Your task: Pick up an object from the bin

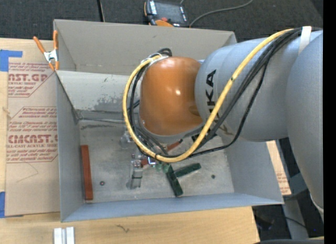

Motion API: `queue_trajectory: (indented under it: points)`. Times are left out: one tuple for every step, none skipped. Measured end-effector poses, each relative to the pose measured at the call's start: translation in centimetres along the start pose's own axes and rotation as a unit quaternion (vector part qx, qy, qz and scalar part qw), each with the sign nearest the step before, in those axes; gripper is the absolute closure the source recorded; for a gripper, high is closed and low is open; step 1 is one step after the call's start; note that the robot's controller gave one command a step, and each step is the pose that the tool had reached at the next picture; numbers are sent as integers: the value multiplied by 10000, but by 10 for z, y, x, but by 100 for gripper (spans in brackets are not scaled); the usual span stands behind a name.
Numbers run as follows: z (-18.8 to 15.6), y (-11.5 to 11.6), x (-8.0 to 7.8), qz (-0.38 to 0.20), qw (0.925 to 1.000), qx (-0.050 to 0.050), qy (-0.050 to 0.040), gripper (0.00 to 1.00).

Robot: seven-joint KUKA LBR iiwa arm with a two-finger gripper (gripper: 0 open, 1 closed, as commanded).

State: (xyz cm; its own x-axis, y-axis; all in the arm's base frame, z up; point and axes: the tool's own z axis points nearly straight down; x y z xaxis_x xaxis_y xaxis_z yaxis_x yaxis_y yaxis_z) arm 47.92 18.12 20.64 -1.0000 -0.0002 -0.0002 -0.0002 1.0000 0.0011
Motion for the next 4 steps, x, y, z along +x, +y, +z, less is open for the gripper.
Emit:
queue_trajectory:
  points:
    - [34, -82, -7, -216, 9998, 25, 16, 0]
    - [137, -116, -49, -2340, 9722, 2, 13, 0]
    - [136, -115, -49, -2339, 9723, -5, 1, 100]
    - [136, -115, -49, -2338, 9723, -7, 1, 100]
